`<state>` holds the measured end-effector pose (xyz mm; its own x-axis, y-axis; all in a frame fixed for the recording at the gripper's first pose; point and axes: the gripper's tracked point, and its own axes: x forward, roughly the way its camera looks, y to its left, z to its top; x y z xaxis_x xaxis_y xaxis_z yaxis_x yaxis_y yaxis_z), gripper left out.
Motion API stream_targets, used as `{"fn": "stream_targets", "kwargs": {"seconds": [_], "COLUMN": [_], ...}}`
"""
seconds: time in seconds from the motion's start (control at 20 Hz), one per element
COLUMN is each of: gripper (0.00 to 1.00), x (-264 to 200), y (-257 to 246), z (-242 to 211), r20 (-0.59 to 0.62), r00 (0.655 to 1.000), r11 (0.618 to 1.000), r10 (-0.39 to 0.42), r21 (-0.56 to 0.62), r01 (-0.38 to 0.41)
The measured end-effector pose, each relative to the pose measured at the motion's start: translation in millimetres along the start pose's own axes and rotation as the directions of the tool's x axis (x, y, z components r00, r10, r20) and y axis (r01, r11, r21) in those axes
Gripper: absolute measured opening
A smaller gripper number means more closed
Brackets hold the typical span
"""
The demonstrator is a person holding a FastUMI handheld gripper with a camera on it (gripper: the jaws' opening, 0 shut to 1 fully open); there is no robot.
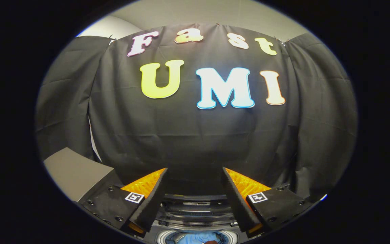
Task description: Put the clothes into the washing machine and then close the washing machine lid.
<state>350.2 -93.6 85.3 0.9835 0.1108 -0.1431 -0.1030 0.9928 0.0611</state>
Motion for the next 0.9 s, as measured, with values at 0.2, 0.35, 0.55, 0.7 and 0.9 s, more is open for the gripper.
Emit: {"fn": "stream_targets", "kwargs": {"seconds": [0.2, 0.35, 0.55, 0.7, 0.9], "gripper": [0.96, 0.96, 0.96, 0.96, 0.96], "x": [17.6, 34.2, 38.6, 36.0, 27.6], "y": [0.5, 3.4, 2.9, 1.2, 3.5], "z": [-13.0, -22.2, -41.6, -40.6, -43.0], "r20": [-0.027, -0.058, -0.100, -0.080, -0.047], "r00": [1.000, 0.998, 0.995, 0.997, 0.999], "r11": [1.000, 1.000, 0.998, 1.000, 1.000], "r10": [-0.006, -0.005, -0.002, 0.004, 0.012], "r21": [0.015, -0.017, -0.060, 0.012, 0.003], "r01": [0.006, 0.004, -0.004, -0.003, -0.012]}}
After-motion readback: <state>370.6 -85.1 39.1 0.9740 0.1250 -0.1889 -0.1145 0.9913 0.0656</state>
